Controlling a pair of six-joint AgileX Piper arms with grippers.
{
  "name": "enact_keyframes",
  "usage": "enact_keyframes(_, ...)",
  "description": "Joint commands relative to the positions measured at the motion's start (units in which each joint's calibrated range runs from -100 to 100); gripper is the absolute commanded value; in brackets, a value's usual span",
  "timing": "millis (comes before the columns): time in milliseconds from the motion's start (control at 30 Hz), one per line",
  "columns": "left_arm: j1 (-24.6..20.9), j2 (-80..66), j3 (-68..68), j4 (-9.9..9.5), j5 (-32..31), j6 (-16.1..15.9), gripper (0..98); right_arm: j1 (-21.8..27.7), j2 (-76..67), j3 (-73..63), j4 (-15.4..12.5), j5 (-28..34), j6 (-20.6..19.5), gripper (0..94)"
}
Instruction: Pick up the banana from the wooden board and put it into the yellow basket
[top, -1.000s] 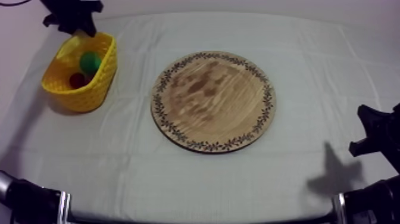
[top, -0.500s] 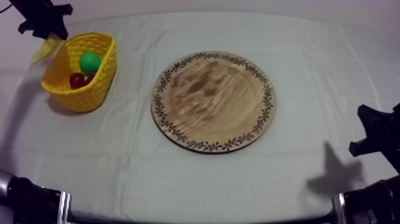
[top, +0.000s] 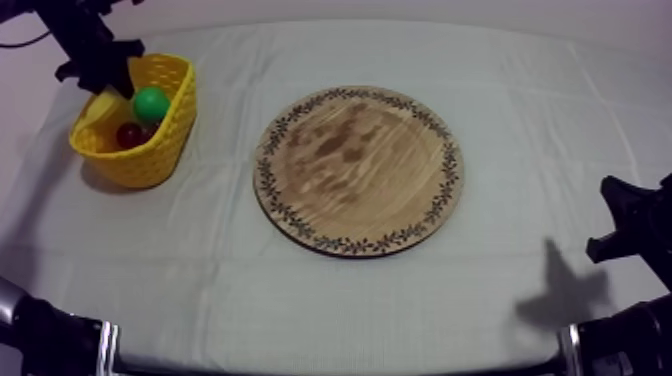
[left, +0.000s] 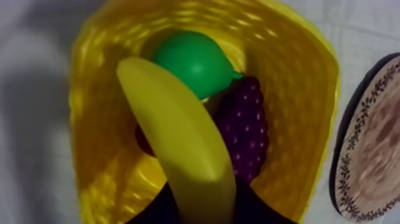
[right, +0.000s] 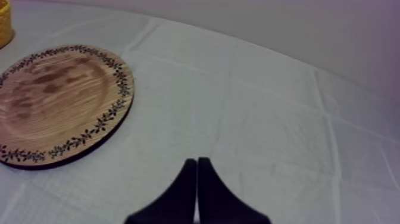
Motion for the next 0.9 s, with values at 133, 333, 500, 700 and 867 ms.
enact_keyframes(133, 0.65, 5.0, -1.26, -0.23, -0.66, 1.32, 24.3, 0.0, 0.0, 0.05, -0.02, -0.03, 0.01, 0.2)
enact_keyframes(333, 0.79, 8.3, -3.52, -0.68, -0.75, 3.96, 50.7, 0.0, 0.0, 0.05, -0.02, -0.03, 0.03, 0.2)
enact_keyframes(500, 1.15, 8.39, -3.75, -1.62, -0.81, 4.41, 68.6, 0.0, 0.0, 0.05, -0.02, -0.03, 0.03, 0.2)
enact_keyframes(700, 2.35, 5.96, -1.98, -4.74, -0.17, 4.16, 88.7, 0.0, 0.0, 0.05, -0.02, -0.03, 0.03, 0.2)
enact_keyframes(867, 2.75, 2.13, -0.09, -5.73, -1.09, 4.08, 94.3, 0.0, 0.0, 0.05, -0.02, -0.03, 0.01, 0.2)
